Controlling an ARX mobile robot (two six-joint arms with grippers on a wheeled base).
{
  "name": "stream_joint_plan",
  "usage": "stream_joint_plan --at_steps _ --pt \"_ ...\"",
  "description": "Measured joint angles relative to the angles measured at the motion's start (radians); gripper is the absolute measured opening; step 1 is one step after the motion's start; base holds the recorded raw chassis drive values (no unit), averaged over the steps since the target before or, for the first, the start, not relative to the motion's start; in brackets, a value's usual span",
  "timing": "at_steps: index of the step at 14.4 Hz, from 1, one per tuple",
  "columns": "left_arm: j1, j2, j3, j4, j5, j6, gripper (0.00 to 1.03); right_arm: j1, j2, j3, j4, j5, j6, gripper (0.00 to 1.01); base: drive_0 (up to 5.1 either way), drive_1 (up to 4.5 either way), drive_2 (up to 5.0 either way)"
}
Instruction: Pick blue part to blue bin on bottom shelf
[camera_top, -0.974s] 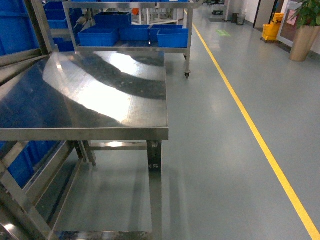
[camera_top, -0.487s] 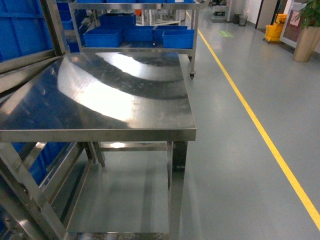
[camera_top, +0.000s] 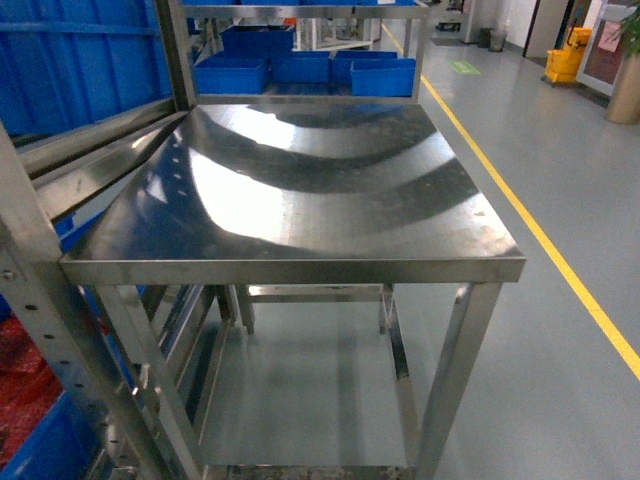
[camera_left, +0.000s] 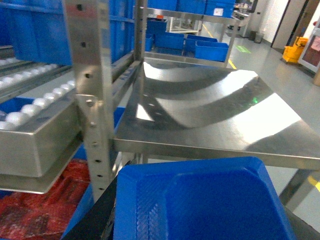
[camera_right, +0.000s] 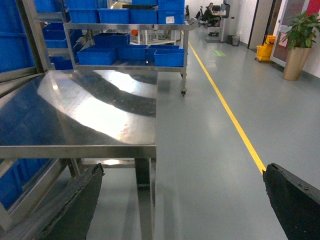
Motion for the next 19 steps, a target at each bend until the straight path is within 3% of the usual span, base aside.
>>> stream_joint_plan --at_steps 19 --pt "0.000 0.000 0.000 0.001 0.003 0.000 0.44 0.000 0.000 0.000 -0.002 -0.001 0.000 0.98 -5.0 2.41 2.4"
